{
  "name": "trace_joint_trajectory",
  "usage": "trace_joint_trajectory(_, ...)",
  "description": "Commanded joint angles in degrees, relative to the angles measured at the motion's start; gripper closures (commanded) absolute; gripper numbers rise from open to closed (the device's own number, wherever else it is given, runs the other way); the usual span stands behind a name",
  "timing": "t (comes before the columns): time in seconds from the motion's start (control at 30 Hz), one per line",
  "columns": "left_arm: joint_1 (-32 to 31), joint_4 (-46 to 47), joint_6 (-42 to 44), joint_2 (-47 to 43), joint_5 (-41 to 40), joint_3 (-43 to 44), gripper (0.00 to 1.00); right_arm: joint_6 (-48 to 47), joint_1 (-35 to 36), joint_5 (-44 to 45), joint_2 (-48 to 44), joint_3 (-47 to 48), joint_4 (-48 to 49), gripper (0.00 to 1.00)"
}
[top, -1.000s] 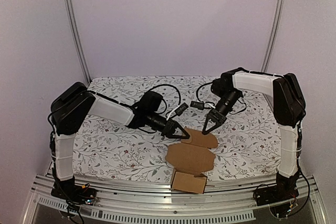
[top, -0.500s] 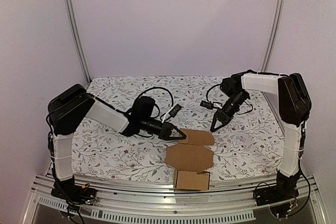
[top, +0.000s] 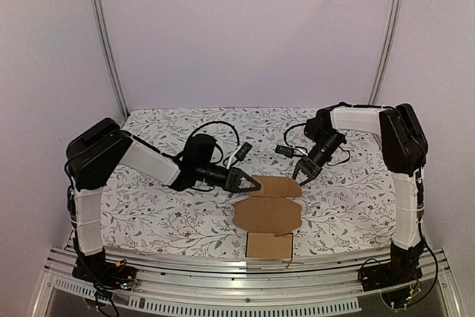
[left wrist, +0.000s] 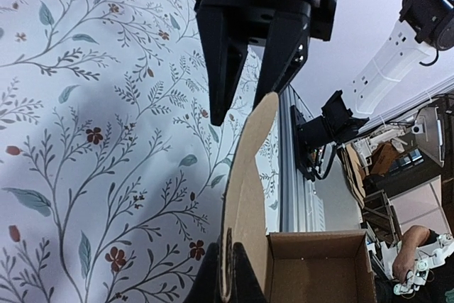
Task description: Fold the paper box
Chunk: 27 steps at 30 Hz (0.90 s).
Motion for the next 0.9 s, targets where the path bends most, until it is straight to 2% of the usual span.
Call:
trace_joint_trajectory(0.0,0.8,1.0,-1.5,0.4,-1.8,-0.7,1.00,-4.8,0.4,-7.9,2.6,2.0,-9.3,0.73)
trace_joint_trajectory(0.23,0.8,3.3,-3.2,0.3,-1.1,-1.2,1.00,-8.4,0.4,-9.8,3.4,2.9,-12.9,0.62)
trace_joint_trajectory(0.47,1.6,3.0,-2.7,-3.2,-1.5,-3.6,1.00,-2.5,-2.2,-4.6,3.9,1.6,-8.8,0.63)
trace_joint_trajectory(0.63,1.7,1.0,-2.0,-3.9,-2.1,-3.6,1.00,-4.1,-2.9,-6.4,4.4,1.8,-10.6,0.63)
trace_joint_trajectory(0.87,1.6,3.1,-3.7,-3.0,-2.3,-3.3,1.00,-7.2,-2.8,-8.0,4.4,2.0,-13.5,0.62)
